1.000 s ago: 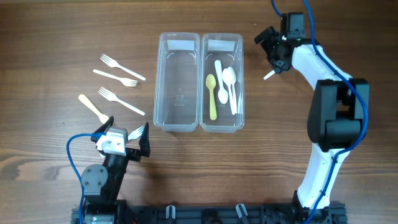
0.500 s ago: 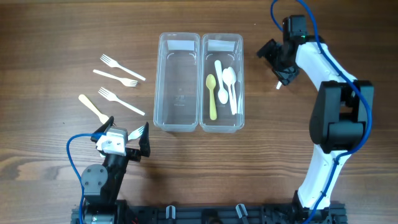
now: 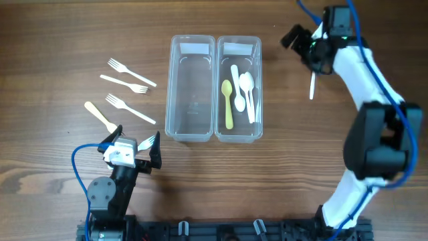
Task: Pack container
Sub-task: 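Reach the right gripper to the last white spoon and grasp it, then carry the white spoon over the right container and drop it in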
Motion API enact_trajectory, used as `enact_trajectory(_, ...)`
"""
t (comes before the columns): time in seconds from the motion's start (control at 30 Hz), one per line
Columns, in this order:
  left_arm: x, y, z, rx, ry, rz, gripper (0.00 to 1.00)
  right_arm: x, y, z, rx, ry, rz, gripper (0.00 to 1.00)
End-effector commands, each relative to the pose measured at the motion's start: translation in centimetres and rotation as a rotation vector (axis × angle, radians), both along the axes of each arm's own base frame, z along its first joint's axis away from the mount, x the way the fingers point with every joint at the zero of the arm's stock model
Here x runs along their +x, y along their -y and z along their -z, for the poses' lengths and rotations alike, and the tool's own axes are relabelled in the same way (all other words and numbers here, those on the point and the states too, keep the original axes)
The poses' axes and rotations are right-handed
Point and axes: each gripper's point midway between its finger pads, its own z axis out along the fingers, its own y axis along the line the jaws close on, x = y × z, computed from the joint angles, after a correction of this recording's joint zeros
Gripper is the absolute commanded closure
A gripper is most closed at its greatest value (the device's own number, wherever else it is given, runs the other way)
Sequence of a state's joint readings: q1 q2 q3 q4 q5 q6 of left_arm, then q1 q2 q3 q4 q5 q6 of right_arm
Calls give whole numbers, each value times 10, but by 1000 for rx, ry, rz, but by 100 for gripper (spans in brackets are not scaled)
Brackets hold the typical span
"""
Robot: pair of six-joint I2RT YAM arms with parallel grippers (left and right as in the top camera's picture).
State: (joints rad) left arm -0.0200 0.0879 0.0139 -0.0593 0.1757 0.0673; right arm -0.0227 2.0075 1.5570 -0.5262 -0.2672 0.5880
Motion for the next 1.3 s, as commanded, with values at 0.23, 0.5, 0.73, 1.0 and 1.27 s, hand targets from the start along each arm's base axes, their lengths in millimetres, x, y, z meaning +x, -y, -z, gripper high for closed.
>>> enact_trajectory(0.23,0,1,3,15,-2,5,0,-37,76,-24,-631,-57,-208,0)
enact_trajectory(0.5,0,1,3,15,-2,5,0,-42,77,28,-640,-171,-327,0)
enact_trajectory(0.73,0,1,3,15,-2,5,0,-36,87,71,-555,-199,-338,10)
enact_trajectory(1.0,0,1,3,15,-2,5,0,-21,63,114,-456,-138,-464,10)
enact_trajectory(1.27,0,1,3,15,-2,5,0,-20,70,115,-492,-150,-446,73)
